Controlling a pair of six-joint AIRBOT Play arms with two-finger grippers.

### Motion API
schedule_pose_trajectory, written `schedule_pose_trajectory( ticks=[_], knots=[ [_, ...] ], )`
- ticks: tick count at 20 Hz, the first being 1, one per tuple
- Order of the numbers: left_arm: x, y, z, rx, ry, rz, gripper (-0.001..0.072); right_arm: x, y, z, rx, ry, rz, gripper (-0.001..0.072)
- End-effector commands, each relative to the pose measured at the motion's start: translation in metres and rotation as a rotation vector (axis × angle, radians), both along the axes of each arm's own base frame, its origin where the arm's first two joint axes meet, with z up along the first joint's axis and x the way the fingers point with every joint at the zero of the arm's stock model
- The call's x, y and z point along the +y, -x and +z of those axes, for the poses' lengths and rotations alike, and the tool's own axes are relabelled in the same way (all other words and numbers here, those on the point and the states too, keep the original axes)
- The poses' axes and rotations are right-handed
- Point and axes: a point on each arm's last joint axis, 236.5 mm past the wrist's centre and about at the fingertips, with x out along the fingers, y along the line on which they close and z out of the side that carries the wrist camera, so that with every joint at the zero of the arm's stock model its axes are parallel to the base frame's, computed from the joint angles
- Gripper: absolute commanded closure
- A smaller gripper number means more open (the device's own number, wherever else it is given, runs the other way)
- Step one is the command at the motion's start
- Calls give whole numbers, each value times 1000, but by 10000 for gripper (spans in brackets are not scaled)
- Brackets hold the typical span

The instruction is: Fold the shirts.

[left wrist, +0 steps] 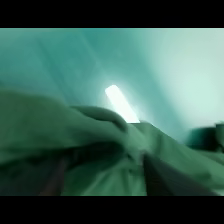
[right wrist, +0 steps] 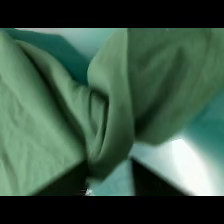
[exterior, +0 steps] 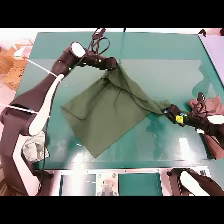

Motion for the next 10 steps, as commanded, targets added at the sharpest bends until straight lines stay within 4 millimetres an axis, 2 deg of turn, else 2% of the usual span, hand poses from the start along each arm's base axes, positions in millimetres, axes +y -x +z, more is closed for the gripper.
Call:
schedule_pose_trajectory(
  ticks=[1,3,4,6,8,10],
  knots=[
    [45,18,11,190,4,-2,155,-17,-25,23,-52,73,82,336],
    [95,33,33,285,-4,31,155,-45,-37,55,-81,176,138,283],
    [116,43,39,332,-11,43,155,-58,-39,67,-78,213,158,283],
    [148,70,43,441,-30,58,156,-75,-41,81,-55,255,209,281],
    [164,103,36,539,-77,46,156,-76,-37,76,-6,285,344,280],
    [176,137,21,611,-149,45,156,-71,-30,61,78,224,412,280]
  ],
)
